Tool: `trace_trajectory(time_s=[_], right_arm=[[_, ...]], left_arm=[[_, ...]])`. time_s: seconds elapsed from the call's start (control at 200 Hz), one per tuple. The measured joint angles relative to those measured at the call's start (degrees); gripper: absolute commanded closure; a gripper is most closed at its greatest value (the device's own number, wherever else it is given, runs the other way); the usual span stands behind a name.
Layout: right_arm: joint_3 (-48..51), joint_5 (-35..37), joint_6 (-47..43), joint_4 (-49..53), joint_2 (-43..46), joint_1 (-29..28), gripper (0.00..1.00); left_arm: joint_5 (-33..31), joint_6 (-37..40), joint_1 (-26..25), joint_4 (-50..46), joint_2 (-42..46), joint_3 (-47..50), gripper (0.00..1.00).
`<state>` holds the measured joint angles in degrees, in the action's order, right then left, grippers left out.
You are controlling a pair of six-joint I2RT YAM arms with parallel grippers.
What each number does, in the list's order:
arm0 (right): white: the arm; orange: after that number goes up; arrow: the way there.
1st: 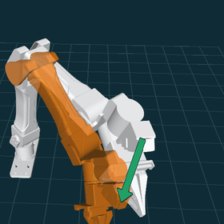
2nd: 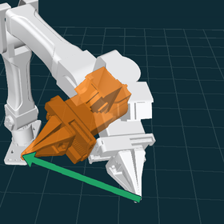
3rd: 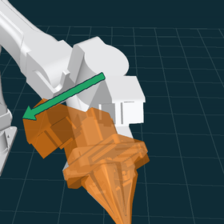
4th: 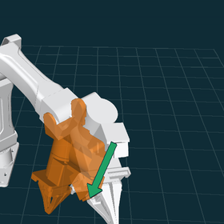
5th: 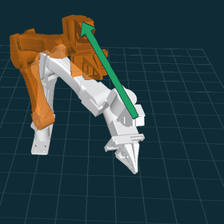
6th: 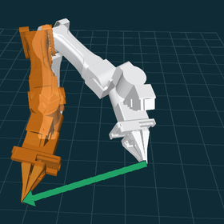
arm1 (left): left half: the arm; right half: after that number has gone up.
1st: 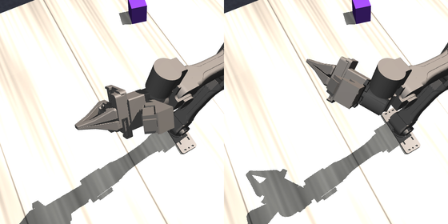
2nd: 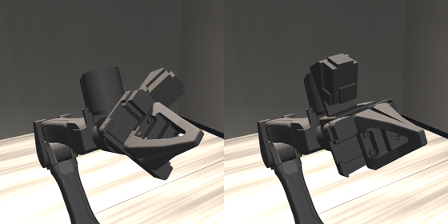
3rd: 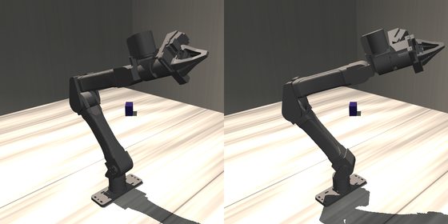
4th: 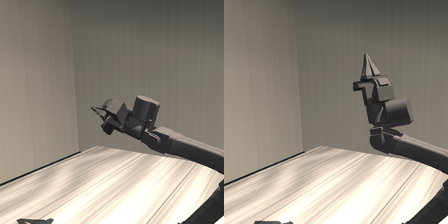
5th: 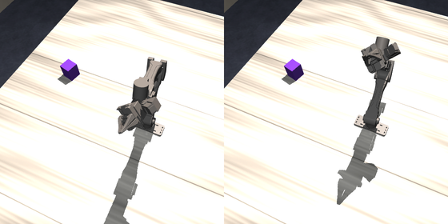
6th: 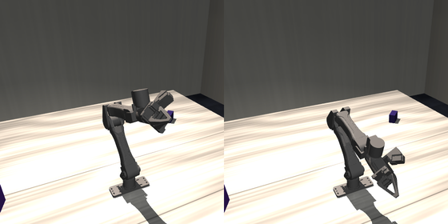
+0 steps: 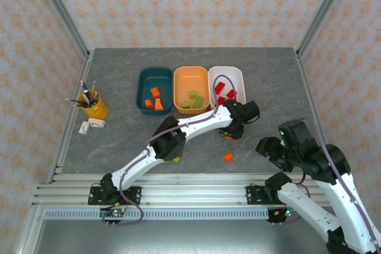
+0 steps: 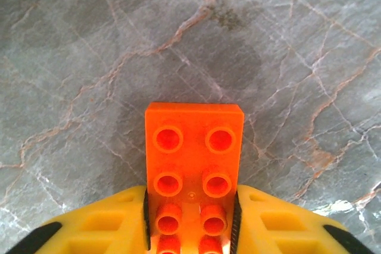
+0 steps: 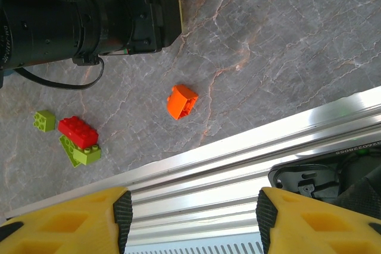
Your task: Sort the legos into containers by color
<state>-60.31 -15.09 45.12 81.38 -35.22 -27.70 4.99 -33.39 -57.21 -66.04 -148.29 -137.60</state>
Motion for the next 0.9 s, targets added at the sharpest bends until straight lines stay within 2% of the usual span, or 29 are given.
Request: trace_trajectory(time_s=[0.055,0.45,0.741,0.786,0.901], right_arm=[[0.00,0.02,-0.13,0.00,-0.22,0.00,0.41],[-0.02,0.00,-2.29,-1.14,-0.94,0.00,0.41],[-0.94,-1.29,-7.26,-5.11,-6.71,0.00,0.41],[-0.94,-1.66,-7.82,-5.88,-7.67,0.00,0.41],[-0.94,-2.34,-8.92,-7.85,-9.75,0.00,0.41]], left_arm=[[0.17,0.24,0.02,-0.22,0.00,-0.28,0.78],[0.55,-0.04,1.53,-0.15,1.66,1.07,0.78],[0.28,-1.09,6.49,0.28,14.01,7.04,0.77],[0.33,-1.14,7.43,0.61,16.59,8.83,0.75],[0.94,-1.16,10.03,1.62,22.25,13.25,0.61]])
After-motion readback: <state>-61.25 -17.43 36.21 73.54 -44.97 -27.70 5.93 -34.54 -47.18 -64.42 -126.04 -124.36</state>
